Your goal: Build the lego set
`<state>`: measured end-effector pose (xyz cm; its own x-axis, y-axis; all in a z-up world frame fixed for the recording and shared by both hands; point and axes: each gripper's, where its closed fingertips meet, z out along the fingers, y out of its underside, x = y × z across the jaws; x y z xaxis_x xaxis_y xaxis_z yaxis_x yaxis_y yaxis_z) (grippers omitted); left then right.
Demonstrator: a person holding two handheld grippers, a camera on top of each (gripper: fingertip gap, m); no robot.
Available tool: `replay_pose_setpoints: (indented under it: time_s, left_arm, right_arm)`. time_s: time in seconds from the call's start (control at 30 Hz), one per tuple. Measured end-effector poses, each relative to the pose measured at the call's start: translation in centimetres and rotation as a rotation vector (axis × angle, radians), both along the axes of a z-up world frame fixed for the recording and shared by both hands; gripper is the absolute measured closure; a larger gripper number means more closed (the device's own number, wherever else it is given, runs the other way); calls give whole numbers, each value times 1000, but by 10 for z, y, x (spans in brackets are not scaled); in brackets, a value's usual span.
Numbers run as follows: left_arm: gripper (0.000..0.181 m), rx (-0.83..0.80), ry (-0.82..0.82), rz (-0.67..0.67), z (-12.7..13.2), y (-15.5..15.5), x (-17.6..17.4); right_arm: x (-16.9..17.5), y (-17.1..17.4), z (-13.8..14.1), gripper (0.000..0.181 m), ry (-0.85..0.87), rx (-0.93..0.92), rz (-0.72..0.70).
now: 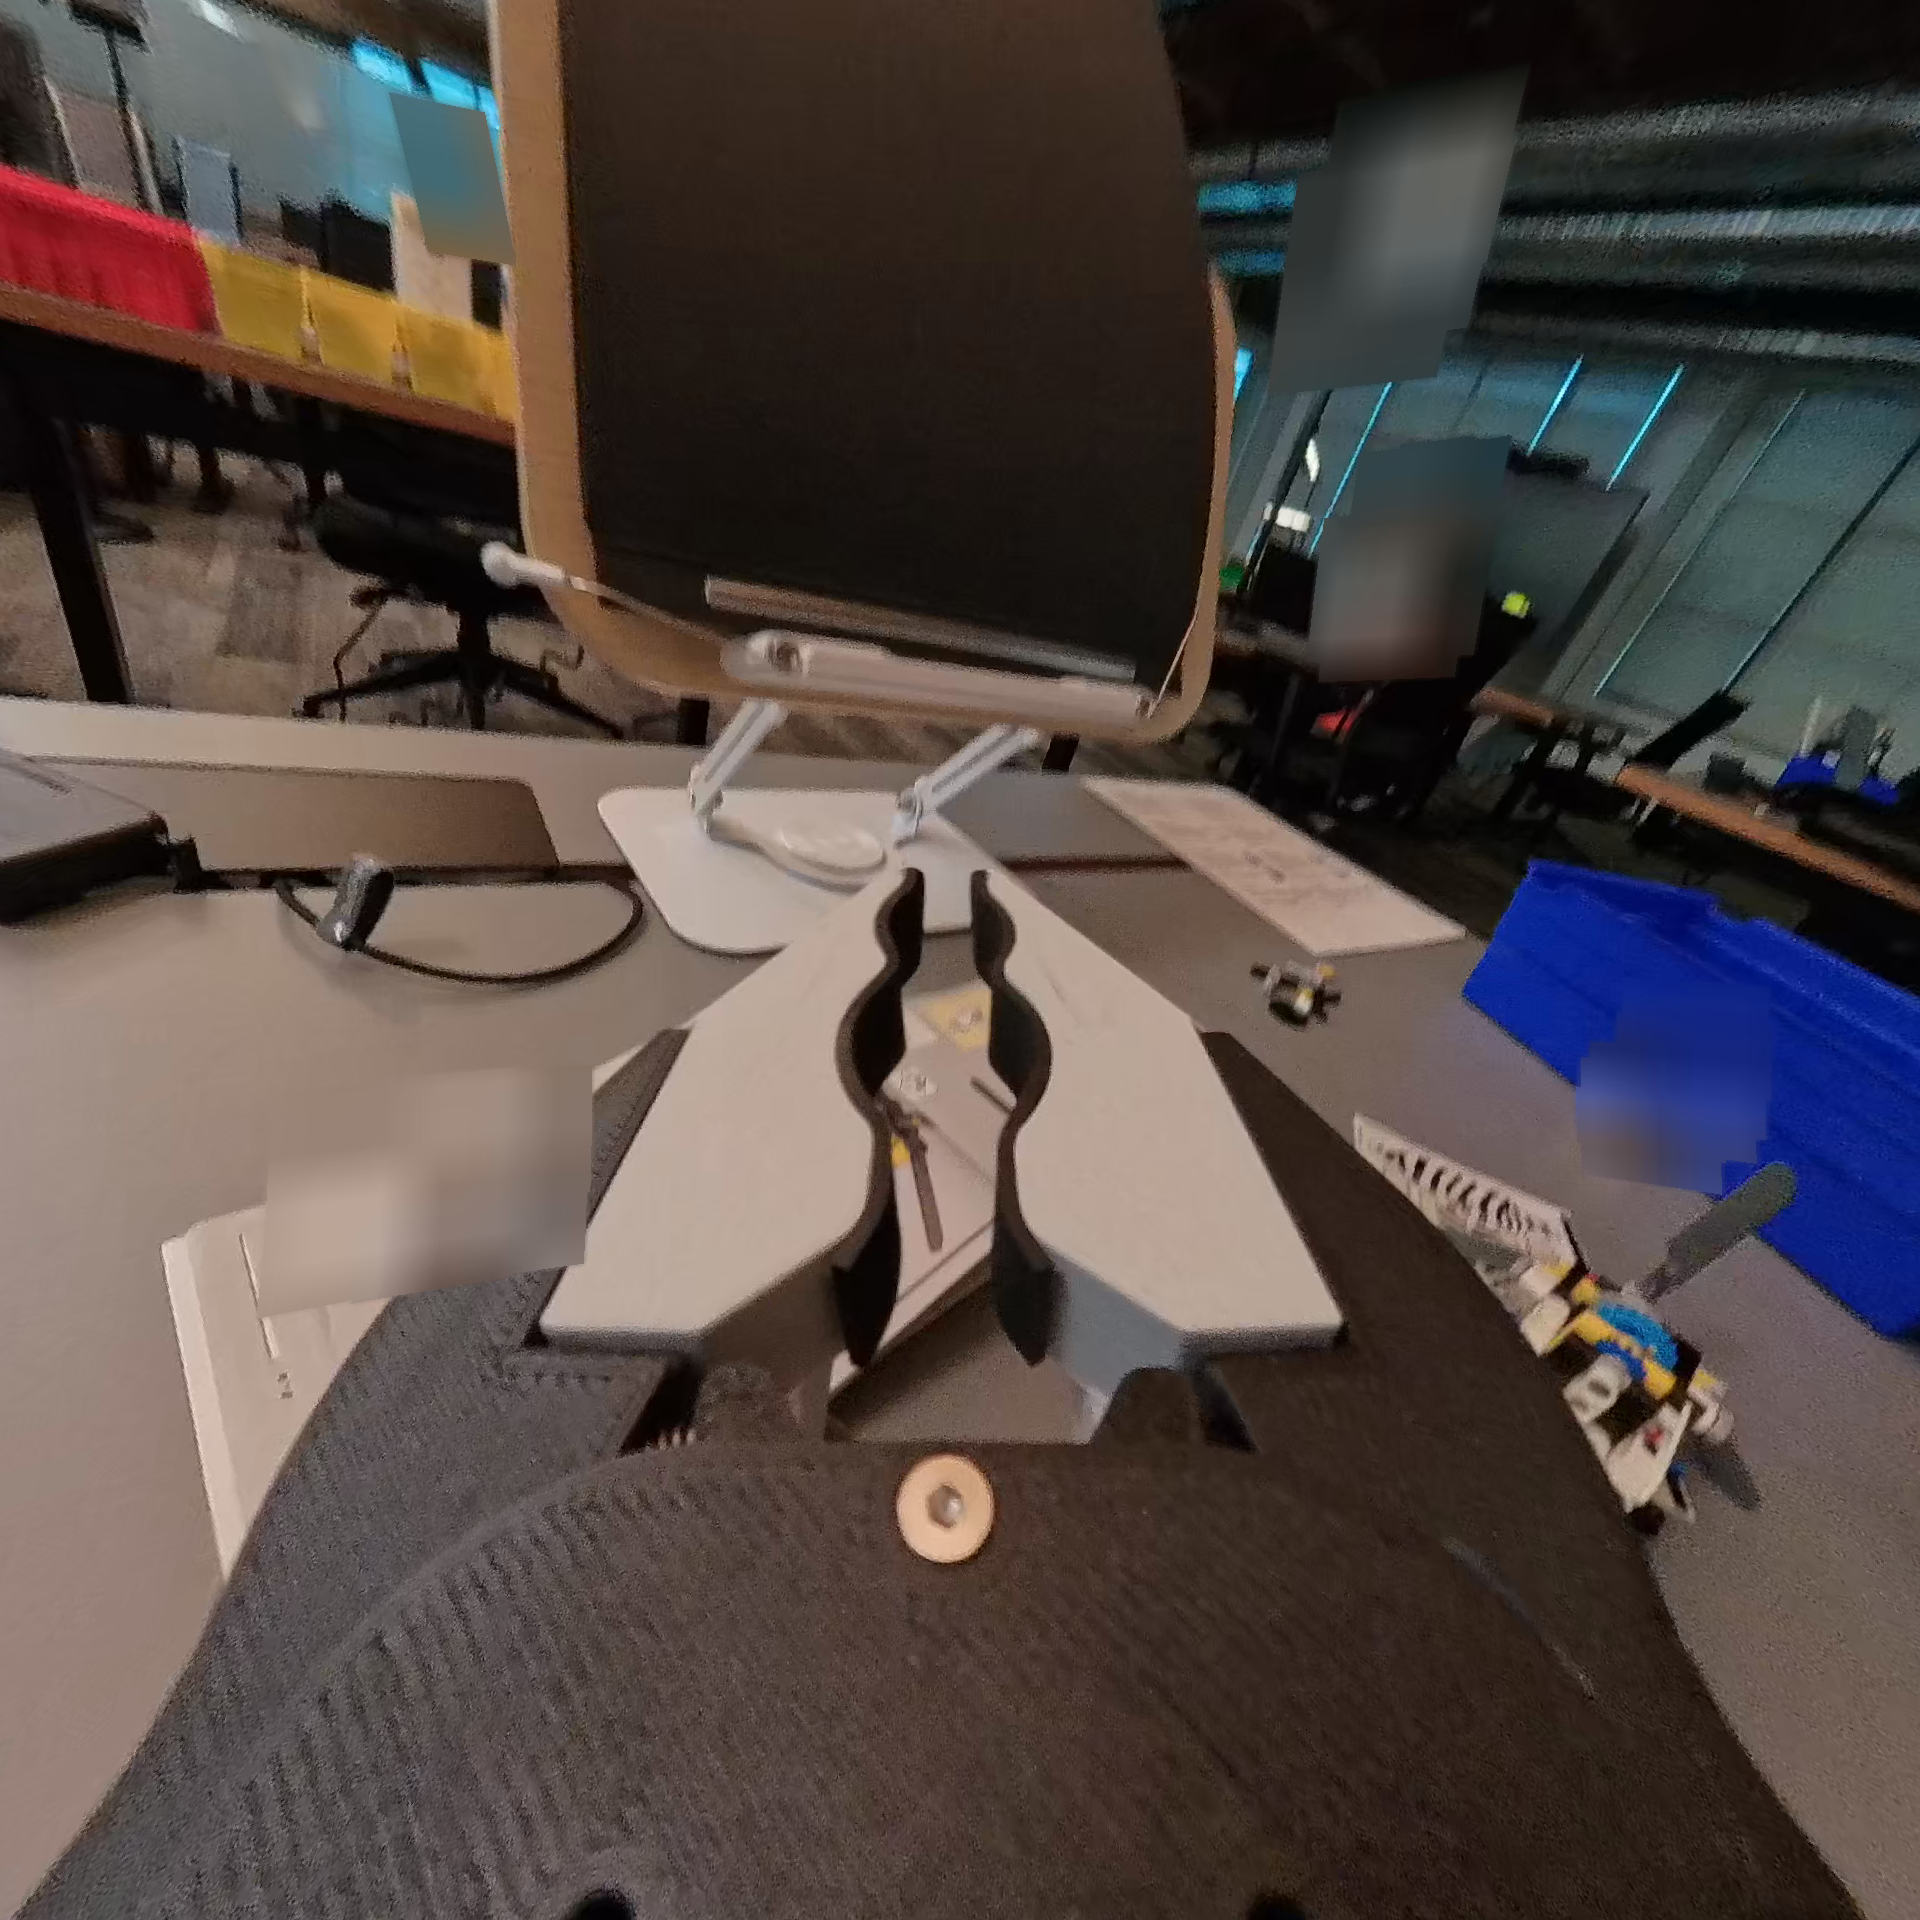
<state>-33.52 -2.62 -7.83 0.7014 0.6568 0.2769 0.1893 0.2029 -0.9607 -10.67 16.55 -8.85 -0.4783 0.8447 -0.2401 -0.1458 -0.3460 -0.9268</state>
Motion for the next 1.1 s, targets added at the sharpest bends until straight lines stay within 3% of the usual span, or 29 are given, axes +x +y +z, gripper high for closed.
replay_pose_setpoints:
  time_s: [0.2, 0.33, 0.43, 0.77, 0.9, 1.1]
  left_arm:
    - [140, -415, -233, -96, -75, 22, 5]
    - [113, -553, -200, -121, -91, 33, 14]
    - [107, -619, -214, -145, -103, 36, 19]
    - [126, -757, -237, -113, -127, 28, 14]
    - [153, -776, -229, -113, -129, 25, 14]
    - [174, -782, -226, -120, -128, 21, 13]
  right_arm:
    - [0, -1, 0, 158, -1, 4, 0]
    - [0, -1, 0, 157, -2, 4, 0]
    - [0, 0, 0, 157, -1, 3, 1]
    - [0, 0, 0, 158, 0, 1, 2]
    - [0, -1, 0, 158, 0, 0, 5]
    - [0, -1, 0, 158, 3, 0, 6]
